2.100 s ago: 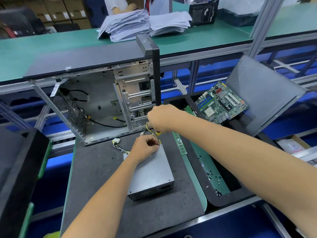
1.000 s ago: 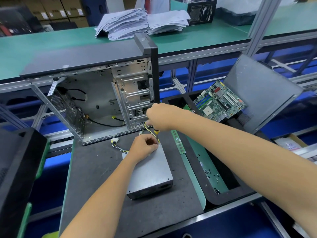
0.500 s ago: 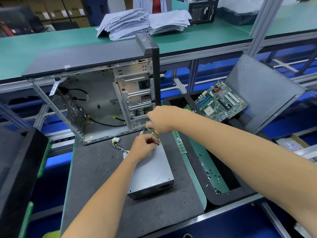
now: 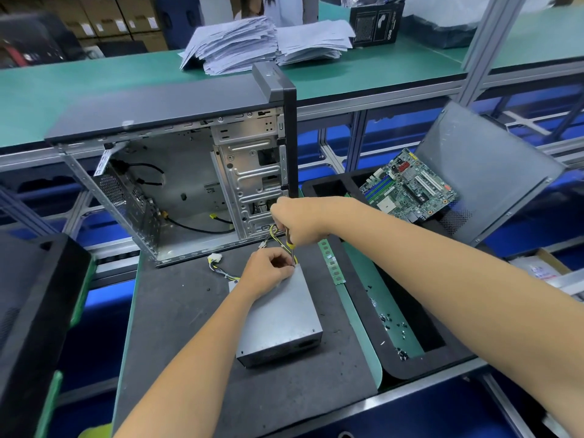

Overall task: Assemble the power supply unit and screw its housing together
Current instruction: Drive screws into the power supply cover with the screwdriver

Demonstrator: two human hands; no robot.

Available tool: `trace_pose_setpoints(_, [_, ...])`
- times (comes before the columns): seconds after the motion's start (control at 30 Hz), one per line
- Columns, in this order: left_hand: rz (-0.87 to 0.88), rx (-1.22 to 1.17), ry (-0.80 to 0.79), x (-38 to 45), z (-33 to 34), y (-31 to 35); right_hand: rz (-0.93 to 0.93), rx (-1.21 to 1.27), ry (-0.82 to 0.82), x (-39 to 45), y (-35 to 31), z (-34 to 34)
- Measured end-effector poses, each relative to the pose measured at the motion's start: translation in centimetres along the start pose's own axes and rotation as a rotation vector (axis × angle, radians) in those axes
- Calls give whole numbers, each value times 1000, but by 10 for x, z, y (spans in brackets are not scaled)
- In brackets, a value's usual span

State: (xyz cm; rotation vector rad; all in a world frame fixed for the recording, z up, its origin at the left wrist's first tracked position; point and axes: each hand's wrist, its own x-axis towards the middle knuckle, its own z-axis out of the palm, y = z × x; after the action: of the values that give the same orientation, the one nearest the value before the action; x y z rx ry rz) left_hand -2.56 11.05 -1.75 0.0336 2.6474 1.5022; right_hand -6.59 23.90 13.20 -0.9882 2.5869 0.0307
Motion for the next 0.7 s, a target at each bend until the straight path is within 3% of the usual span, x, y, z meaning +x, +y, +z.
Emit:
trace_pose_setpoints(0.2, [-23,11,5,0,0,0,50,-232,216,7,-5,10])
trace_pose_setpoints(0.4, [-32,19,10,1,-1,1,9,-49,60,5,5,5])
trace_pose_setpoints(0.63, [-6,2,-13,1,-1,-1,64,-198,197,5,2,11])
trace_pose_setpoints(0.7, [-10,-5,-11,0,-1,0,76,-158,147,5,2,9])
